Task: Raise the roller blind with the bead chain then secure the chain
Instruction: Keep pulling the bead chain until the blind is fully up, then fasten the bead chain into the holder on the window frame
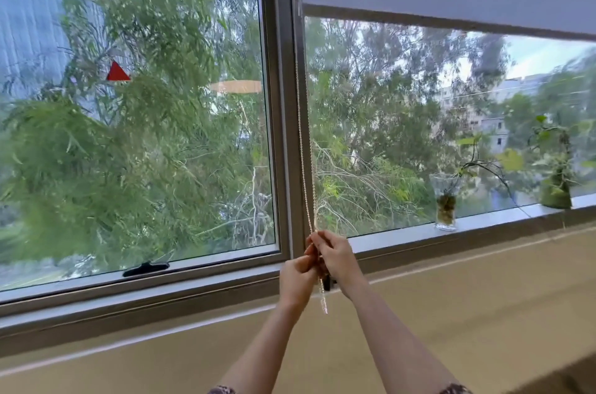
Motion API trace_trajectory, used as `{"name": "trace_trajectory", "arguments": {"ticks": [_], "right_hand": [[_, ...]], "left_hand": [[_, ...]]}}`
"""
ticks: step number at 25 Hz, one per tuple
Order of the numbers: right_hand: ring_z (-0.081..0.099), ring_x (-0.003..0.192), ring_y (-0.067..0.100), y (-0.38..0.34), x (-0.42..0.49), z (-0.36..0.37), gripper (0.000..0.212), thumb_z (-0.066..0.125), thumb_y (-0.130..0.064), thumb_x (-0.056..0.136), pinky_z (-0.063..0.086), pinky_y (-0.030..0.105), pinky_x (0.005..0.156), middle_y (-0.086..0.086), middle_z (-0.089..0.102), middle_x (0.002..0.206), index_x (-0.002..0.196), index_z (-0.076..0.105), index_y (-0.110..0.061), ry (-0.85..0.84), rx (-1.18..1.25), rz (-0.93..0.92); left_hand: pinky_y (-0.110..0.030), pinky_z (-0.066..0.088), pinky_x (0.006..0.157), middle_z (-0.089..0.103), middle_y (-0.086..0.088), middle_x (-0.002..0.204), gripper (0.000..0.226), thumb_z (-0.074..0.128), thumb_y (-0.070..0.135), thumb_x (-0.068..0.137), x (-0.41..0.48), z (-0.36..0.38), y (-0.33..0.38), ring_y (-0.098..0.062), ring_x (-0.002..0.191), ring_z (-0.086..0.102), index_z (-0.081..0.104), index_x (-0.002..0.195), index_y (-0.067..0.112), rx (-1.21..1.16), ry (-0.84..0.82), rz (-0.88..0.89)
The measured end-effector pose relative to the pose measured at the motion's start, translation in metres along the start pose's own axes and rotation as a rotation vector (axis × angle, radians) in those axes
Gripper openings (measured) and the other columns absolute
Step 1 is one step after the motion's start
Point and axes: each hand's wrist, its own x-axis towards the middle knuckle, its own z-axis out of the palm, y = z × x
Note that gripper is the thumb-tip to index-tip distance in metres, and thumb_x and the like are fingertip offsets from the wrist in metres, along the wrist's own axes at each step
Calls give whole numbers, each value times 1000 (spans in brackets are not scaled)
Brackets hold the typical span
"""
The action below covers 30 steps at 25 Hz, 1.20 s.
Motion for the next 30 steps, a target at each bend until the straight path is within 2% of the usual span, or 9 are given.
{"name": "trace_trajectory", "arguments": {"ticks": [3,5,7,10,15,19,22,26,30], "right_hand": [[62,67,15,30,13,-8,23,55,-19,95,51,25,60,9,67,75,87,66,0,-1,35,19],[61,66,16,49,22,-11,23,56,-18,94,49,26,57,9,67,73,87,66,1,1,42,36],[60,67,17,70,31,-12,21,57,-18,93,47,29,59,8,67,73,86,67,-1,-4,40,64],[60,68,15,102,41,-13,18,60,-18,92,49,32,62,8,67,74,83,68,-5,2,49,83],[60,61,6,140,69,2,19,58,-18,93,48,19,54,1,67,70,85,72,-7,27,111,111],[52,47,2,160,106,15,22,56,-18,95,39,17,43,0,64,65,89,70,-2,43,118,139],[51,43,2,174,134,31,23,56,-17,95,36,17,38,6,64,67,91,68,2,62,133,151],[61,69,17,200,162,55,18,56,-15,94,50,31,60,10,66,76,86,69,-6,59,177,174],[63,70,12,237,173,78,19,57,-15,94,53,24,61,3,69,73,80,71,-15,60,176,208]], "left_hand": [[-35,51,69,69,0,62,20,66,7,70,17,21,-29,-11,69,59,75,62,23,-15,35,-23],[-42,54,71,70,-9,65,11,64,14,63,27,32,-45,-12,71,57,74,65,16,10,68,-40],[-46,54,77,74,-17,74,19,61,15,61,36,39,-63,-14,74,60,75,72,8,54,81,-53],[-32,53,72,77,-9,77,14,67,9,70,48,43,-87,-8,74,64,78,78,12,89,75,-77],[-22,48,65,74,4,71,18,68,3,77,80,43,-121,12,62,58,79,76,17,104,89,-111],[-30,49,66,75,-7,70,16,66,4,76,124,35,-142,-6,63,59,76,68,15,205,63,-111],[-32,50,67,75,-10,71,13,67,5,78,157,28,-161,-9,67,60,76,71,11,184,65,-110],[-31,52,68,74,-1,67,14,67,8,80,186,13,-194,-11,68,65,76,72,14,181,59,-142],[-41,58,84,77,-3,79,14,68,7,81,201,0,-229,-15,83,72,78,79,16,106,44,-198]]}}
